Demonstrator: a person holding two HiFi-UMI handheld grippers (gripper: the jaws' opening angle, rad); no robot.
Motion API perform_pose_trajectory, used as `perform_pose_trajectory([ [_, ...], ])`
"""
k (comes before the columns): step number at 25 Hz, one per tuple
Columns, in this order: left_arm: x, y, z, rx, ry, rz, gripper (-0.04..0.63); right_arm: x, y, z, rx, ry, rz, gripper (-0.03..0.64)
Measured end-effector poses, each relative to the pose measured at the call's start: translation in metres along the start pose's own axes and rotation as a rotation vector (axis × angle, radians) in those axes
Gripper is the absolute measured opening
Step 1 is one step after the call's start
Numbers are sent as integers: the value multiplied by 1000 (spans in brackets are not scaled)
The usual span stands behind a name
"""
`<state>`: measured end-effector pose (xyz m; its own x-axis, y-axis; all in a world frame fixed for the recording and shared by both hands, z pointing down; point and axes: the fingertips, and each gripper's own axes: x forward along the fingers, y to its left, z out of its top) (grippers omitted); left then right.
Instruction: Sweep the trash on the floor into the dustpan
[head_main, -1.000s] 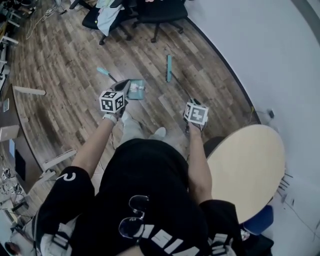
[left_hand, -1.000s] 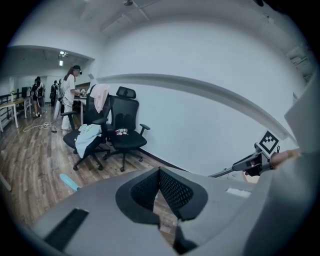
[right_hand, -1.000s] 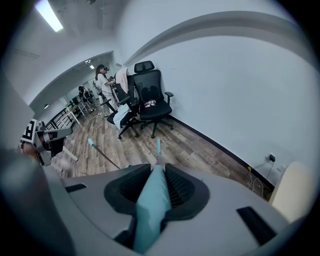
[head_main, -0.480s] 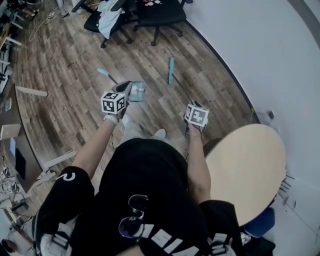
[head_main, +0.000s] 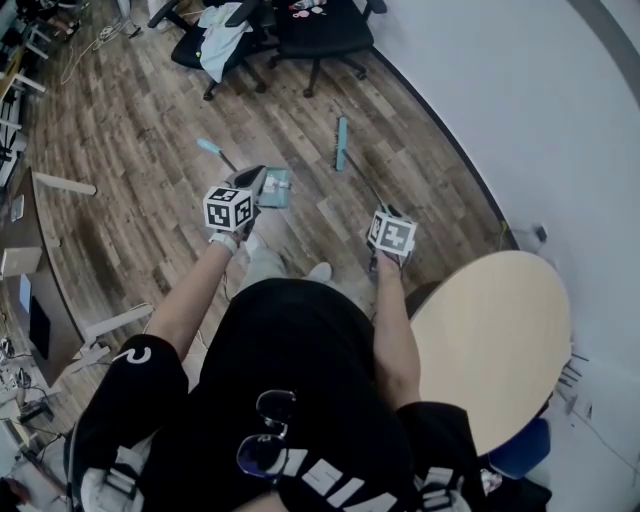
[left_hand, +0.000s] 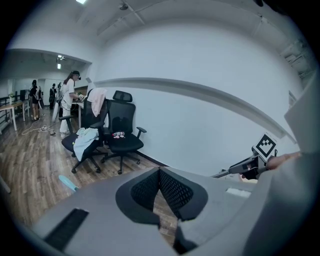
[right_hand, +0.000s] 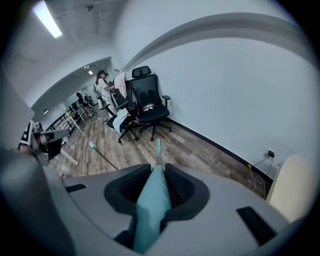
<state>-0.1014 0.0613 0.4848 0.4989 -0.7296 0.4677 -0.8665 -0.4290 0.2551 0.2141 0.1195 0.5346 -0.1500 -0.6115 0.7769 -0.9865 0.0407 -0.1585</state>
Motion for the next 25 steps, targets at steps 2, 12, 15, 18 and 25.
perform_pose_trajectory([
  [2,-3,1,-1,-10,-5,3,-3,-1,2,1,-6,-9,4,84],
  [12,-19,10,-17,-55,0,18,-3,0,17,-12,-19,6,36,84],
  [15,-22,10,-17,-62,0,25,-3,-1,15,-12,-28,14,29,84],
  [18,-26,11,-20,-76,0,29,-3,-1,19,-12,-34,17,38,84],
  [25,-28,8,-24,-81,-2,31,-3,-2,13,-13,-66,26,20,84],
])
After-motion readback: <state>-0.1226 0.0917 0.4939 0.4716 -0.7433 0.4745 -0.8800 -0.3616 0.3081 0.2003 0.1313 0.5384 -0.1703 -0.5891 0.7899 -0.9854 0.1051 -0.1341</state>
